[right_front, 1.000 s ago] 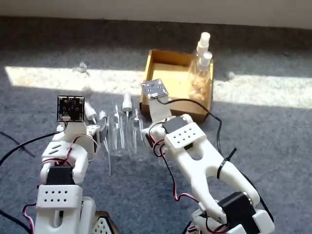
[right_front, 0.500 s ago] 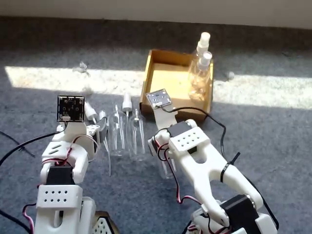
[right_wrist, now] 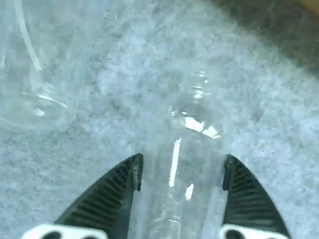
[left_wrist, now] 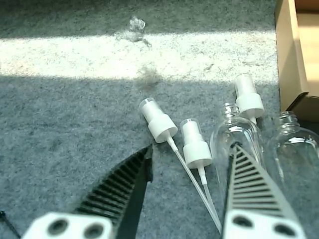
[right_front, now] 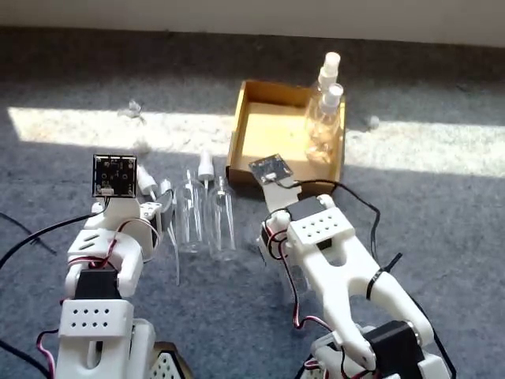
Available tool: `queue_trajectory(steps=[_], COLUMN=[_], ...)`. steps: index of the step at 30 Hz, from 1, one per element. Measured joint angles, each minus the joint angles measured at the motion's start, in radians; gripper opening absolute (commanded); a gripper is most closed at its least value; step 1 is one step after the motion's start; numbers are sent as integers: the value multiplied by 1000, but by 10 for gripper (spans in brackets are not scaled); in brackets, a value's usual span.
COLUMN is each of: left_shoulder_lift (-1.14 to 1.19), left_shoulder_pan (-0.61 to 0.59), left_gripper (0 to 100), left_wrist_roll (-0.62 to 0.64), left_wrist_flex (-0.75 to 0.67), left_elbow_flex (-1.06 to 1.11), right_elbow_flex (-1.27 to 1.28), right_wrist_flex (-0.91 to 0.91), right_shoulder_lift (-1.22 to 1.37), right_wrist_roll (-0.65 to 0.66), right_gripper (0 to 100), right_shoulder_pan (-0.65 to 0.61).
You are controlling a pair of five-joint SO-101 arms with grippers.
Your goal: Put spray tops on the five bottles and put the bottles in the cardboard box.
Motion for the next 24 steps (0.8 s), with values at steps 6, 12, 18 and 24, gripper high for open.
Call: queue_trajectory(steps=[6, 12, 18, 24], left_shoulder_lift=[0, 0, 0, 0], left_shoulder_pan=[0, 0, 0, 0], left_gripper=[234, 234, 234, 234], left_wrist_roll=[0, 0, 0, 0], left_wrist_flex=[0, 0, 0, 0], left_elbow_flex=[0, 0, 0, 0], right_elbow_flex=[9, -15, -15, -15], right_wrist_flex=[40, 51, 9, -81], right_shoulder_lift=[9, -114, -181, -117], right_wrist_roll=[41, 31, 26, 26], right_gripper=[348, 348, 348, 348], right_shoulder_pan=[12, 11, 8, 8])
